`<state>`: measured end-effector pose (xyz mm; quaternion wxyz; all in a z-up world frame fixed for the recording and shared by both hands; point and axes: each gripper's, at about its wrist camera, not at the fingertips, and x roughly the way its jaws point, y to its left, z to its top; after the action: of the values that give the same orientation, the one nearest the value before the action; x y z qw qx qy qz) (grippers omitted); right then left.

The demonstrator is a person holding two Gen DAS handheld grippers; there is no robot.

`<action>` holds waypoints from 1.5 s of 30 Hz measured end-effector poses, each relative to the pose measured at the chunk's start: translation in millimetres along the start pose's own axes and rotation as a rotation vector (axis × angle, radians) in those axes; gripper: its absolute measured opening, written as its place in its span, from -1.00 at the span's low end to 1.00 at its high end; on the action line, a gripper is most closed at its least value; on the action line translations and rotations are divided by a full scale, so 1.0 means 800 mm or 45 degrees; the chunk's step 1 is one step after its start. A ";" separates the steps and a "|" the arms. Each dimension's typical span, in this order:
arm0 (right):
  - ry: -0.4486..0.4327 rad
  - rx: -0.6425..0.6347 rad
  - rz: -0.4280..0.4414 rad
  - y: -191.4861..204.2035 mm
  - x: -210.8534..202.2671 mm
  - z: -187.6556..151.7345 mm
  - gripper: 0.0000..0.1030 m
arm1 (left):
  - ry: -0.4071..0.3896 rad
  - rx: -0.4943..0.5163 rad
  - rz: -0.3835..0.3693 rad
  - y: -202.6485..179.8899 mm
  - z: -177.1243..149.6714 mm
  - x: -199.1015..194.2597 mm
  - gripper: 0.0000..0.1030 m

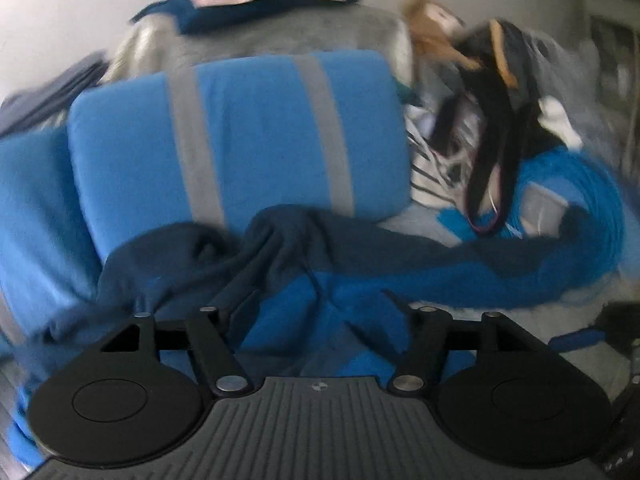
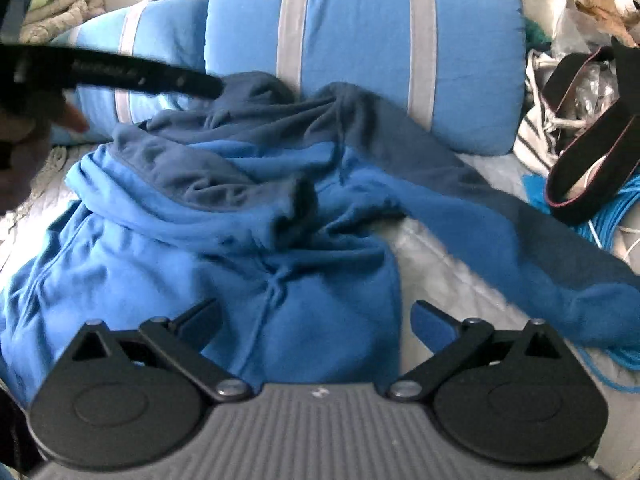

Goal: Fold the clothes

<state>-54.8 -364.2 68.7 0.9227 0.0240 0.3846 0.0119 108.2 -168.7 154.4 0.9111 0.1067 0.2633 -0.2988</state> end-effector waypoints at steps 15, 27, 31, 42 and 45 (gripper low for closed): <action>-0.007 0.076 0.087 -0.079 0.015 0.023 1.00 | 0.225 -0.169 0.180 0.234 -0.115 -0.125 0.43; 0.080 0.391 0.248 -0.152 0.072 -0.063 0.50 | 0.369 -0.837 -0.185 0.321 -0.321 -0.166 0.35; 0.073 0.486 0.339 -0.155 0.077 -0.077 0.16 | 0.319 -0.996 -0.299 0.316 -0.347 -0.167 -0.17; 0.196 0.456 0.412 -0.130 0.055 -0.089 -0.89 | 0.357 -0.914 -0.253 0.289 -0.340 -0.196 -0.86; 0.220 0.457 0.425 -0.132 0.048 -0.093 -0.89 | 0.384 -0.880 -0.233 0.288 -0.337 -0.199 -0.86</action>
<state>-80.5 -465.4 -16.2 0.8527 0.2493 0.4485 0.0975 26.1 187.7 23.4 0.8139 -0.1878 0.4880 -0.2535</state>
